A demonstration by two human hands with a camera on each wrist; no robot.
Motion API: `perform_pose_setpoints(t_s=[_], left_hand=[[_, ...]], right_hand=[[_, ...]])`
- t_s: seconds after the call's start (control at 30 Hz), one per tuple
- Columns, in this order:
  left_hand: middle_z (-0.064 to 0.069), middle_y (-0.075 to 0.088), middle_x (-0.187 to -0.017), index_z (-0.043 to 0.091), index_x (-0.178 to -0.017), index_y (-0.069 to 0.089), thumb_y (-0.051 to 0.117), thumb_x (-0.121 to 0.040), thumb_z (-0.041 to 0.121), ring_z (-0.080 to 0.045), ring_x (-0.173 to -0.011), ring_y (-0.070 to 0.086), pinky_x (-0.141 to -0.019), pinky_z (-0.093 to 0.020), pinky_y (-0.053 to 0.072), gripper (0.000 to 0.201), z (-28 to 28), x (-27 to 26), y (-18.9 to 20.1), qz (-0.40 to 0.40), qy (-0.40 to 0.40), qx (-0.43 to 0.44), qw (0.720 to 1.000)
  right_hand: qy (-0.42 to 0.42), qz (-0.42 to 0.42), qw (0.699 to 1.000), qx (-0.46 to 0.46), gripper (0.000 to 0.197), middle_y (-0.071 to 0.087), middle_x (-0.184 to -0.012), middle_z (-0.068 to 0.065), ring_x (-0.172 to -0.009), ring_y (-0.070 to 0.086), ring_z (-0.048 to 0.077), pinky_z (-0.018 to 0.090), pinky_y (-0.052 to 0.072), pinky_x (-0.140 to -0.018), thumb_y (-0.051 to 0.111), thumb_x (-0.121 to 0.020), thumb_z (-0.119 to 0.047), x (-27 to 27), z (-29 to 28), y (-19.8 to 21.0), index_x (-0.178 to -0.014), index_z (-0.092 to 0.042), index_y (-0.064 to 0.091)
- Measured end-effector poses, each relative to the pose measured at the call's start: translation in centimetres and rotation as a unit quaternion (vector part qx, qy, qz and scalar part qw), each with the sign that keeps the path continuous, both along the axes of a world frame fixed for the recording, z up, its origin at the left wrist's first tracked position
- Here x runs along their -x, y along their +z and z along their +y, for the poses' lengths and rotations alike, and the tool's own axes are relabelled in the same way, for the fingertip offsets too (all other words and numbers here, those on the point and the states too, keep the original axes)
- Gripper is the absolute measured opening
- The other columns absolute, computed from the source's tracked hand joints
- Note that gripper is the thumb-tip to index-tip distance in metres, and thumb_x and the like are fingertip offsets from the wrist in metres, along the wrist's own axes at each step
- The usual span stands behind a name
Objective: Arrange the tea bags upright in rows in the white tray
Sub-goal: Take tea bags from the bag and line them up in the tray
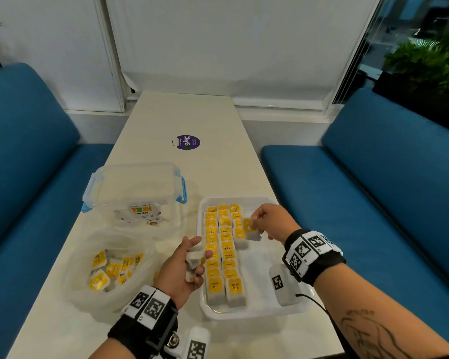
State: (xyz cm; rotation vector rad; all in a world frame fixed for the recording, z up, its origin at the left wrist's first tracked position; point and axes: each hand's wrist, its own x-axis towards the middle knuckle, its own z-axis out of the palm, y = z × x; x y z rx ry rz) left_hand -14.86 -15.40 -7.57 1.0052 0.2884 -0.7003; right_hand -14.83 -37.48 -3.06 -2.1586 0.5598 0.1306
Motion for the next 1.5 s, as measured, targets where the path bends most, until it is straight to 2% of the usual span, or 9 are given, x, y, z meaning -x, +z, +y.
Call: perform_pose_setpoints(t_s=[0.1,0.33,0.47,0.67,0.8,0.97,1.13,1.33,1.5], left_hand=[[-0.007,0.065,-0.081,0.021,-0.114,0.058,0.034,-0.097,0.044,-0.008,-0.038,0.042,-0.038,-0.013,0.033,0.037,0.2,-0.4,-0.2,0.006,0.0,0.004,1.0],[-0.007,0.068,-0.085,0.022,-0.114,0.058,0.038,-0.097,0.015,-0.008,-0.042,0.043,-0.038,-0.015,0.032,0.027,0.1,-0.5,-0.4,-0.027,-0.024,-0.043,0.998],[-0.006,0.07,-0.087,0.024,-0.115,0.058,0.038,-0.097,0.013,-0.008,-0.045,0.042,-0.04,-0.016,0.032,0.029,0.0,-0.6,-0.7,-0.037,-0.035,-0.063,0.997],[-0.004,0.072,-0.084,0.025,-0.116,0.056,0.038,-0.098,0.015,-0.008,-0.045,0.044,-0.041,-0.017,0.032,0.027,-0.1,-1.0,-0.9,-0.048,-0.041,-0.068,0.996],[-0.005,0.072,-0.084,0.025,-0.115,0.056,0.039,-0.098,0.016,-0.008,-0.045,0.044,-0.041,-0.017,0.032,0.026,-0.3,-1.2,-0.8,-0.054,-0.045,-0.067,0.995],[-0.004,0.072,-0.081,0.024,-0.116,0.056,0.039,-0.097,0.015,-0.008,-0.045,0.044,-0.041,-0.016,0.032,0.027,-0.6,-1.1,-0.6,-0.063,-0.064,-0.065,0.994],[-0.004,0.073,-0.084,0.024,-0.118,0.055,0.04,-0.097,0.016,-0.009,-0.045,0.044,-0.042,-0.017,0.032,0.027,-0.8,-1.0,0.0,-0.082,-0.085,-0.061,0.991],[-0.005,0.073,-0.087,0.021,-0.118,0.058,0.043,-0.096,0.017,-0.009,-0.045,0.045,-0.042,-0.017,0.032,0.027,-1.5,-0.6,0.7,-0.098,-0.113,-0.063,0.987],[-0.002,0.056,-0.065,0.017,-0.108,0.066,0.045,-0.095,0.014,-0.008,-0.046,0.044,-0.041,-0.017,0.034,0.025,-1.6,-0.3,0.6,-0.102,-0.124,-0.058,0.985]], right_hand=[[0.012,0.069,0.998,0.007,0.016,0.06,-0.068,0.0,-0.06,0.053,0.009,0.02,0.041,-0.048,0.065,-0.084,-0.01,-0.8,-0.2,-0.9,-0.073,-0.018,0.055],[0.037,0.19,0.98,0.048,0.022,0.059,-0.069,0.003,-0.056,0.052,0.01,0.021,0.044,-0.05,0.06,-0.088,-0.008,-2.6,0.6,-3.5,-0.071,-0.018,0.053],[0.054,0.219,0.973,0.056,0.007,0.06,-0.073,0.004,-0.065,0.056,0.014,0.021,0.045,-0.056,0.061,-0.088,-0.01,-3.3,0.6,-4.5,-0.085,-0.015,0.059],[0.031,0.217,0.974,0.064,0.025,0.066,-0.091,0.01,-0.079,0.061,0.021,0.031,0.055,-0.076,0.067,-0.083,-0.006,-4.3,-0.2,-5.9,-0.066,-0.018,0.054],[0.028,0.203,0.977,0.063,0.022,0.061,-0.075,0.003,-0.06,0.06,0.014,0.022,0.052,-0.053,0.064,-0.083,-0.008,-4.6,-0.9,-6.2,-0.069,-0.018,0.051],[0.045,0.201,0.961,0.184,0.029,0.063,-0.111,0.013,-0.1,0.061,0.027,0.034,0.052,-0.09,0.069,-0.083,-0.03,-4.8,-0.3,-5.5,-0.092,-0.008,0.052],[-0.029,0.017,0.999,0.006,0.02,0.056,-0.072,0.001,-0.062,0.053,0.014,0.021,0.039,-0.047,0.068,-0.085,-0.018,-3.4,-0.3,-1.8,-0.076,-0.015,0.051],[0.132,0.019,0.99,-0.051,0.011,0.059,-0.065,-0.003,-0.056,0.053,0.009,0.02,0.038,-0.044,0.071,-0.08,-0.015,-0.7,2.4,1.1,-0.083,-0.018,0.061],[0.178,0.03,0.983,-0.033,0.014,0.06,-0.065,-0.001,-0.052,0.049,0.006,0.014,0.034,-0.039,0.072,-0.079,-0.014,0.8,4.5,1.1,-0.085,-0.018,0.06]])
